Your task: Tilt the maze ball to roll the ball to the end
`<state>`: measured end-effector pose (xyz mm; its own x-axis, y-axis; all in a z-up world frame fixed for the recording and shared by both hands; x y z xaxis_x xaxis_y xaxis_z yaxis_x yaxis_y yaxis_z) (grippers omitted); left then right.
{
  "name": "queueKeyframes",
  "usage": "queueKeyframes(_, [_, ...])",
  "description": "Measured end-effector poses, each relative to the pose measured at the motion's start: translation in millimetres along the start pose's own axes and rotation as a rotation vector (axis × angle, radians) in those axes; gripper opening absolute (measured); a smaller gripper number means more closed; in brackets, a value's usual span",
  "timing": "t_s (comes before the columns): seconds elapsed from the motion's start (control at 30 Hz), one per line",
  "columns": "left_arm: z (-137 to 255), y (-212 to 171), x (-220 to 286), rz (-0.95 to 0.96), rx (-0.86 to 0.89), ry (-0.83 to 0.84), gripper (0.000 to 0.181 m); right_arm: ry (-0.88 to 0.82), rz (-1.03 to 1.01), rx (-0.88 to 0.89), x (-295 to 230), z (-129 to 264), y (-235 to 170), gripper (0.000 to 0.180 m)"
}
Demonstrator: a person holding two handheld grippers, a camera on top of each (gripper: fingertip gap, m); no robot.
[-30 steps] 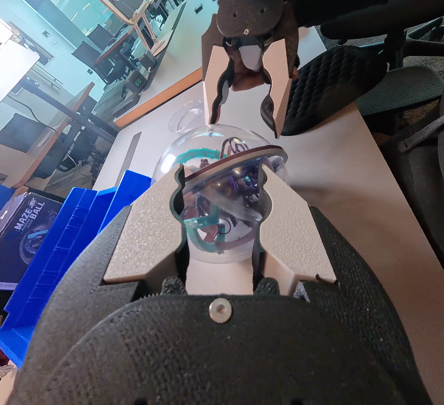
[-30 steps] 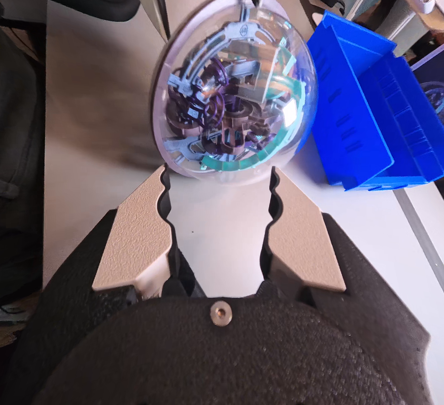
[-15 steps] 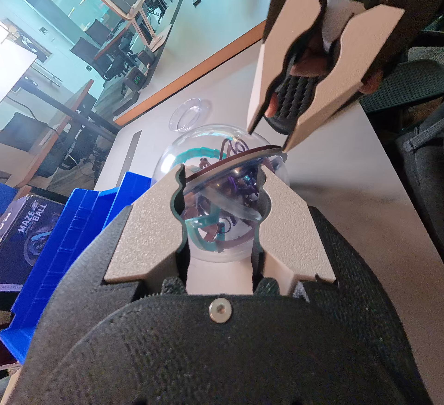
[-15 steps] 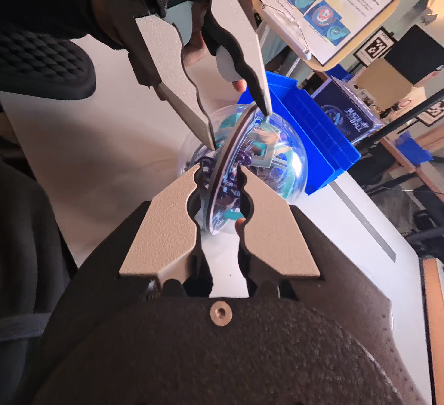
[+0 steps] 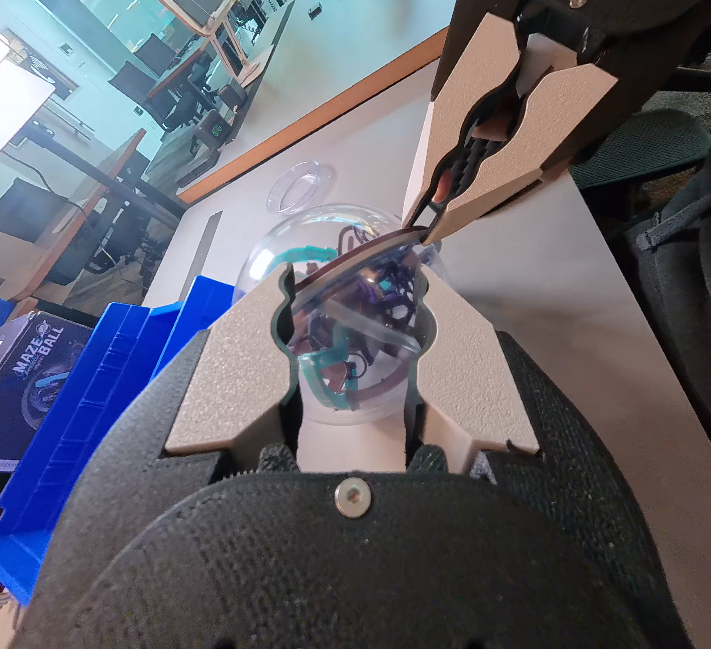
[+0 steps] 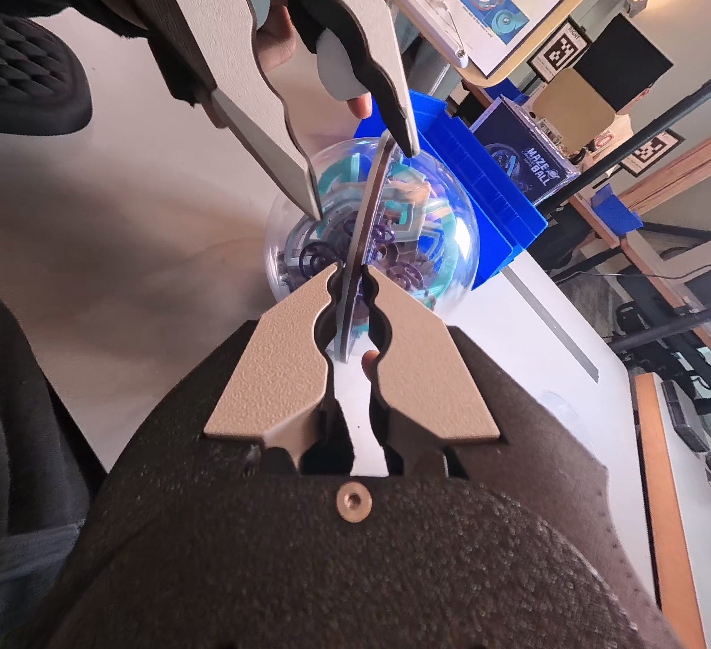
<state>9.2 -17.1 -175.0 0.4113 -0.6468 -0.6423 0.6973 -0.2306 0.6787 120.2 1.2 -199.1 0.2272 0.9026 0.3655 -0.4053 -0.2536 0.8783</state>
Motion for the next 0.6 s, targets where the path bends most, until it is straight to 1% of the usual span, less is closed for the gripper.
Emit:
queueKeyframes(0.1, [4.2, -1.5, -0.8, 0.014, 0.017, -0.010, 0.067, 0.006, 0.004, 0.001, 3.2, 0.7, -2.4, 0.007])
queueKeyframes(0.23, [13.9, -11.2, -4.6, 0.046, 0.021, -0.029, 0.087, 0.024, 0.007, 0.007, 6.5, 2.6, -5.3, 0.007])
queueKeyframes(0.37, [28.8, -29.2, -15.0, 0.085, 0.047, -0.048, 0.092, 0.024, 0.009, 0.004, 11.0, 4.3, -11.1, 0.006])
queueKeyframes(0.47, [38.3, -49.5, -27.5, 0.139, 0.068, -0.072, 0.085, 0.029, 0.011, 0.003, 13.5, 5.5, -14.5, 0.006])
queueKeyframes(0.53, [41.6, -62.8, -35.6, 0.190, 0.093, -0.101, 0.073, 0.027, 0.020, -0.003, 14.7, 5.8, -16.2, 0.006])
queueKeyframes(0.6, [41.9, -73.8, -45.2, 0.246, 0.124, -0.103, 0.065, 0.034, 0.015, -0.006, 15.6, 5.6, -17.5, 0.006])
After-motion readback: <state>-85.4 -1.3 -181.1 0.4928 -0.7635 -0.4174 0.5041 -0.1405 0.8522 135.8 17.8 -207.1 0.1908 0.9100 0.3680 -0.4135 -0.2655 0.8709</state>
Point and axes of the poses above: each gripper's, where its closed fingertips meet, z back along the fingers, y out of its top, x = y × z across the jaws, the point moved 6 cm from there along z, back along the fingers, and after that the axes turned 11 degrees about -z, right-handed, at the moved point
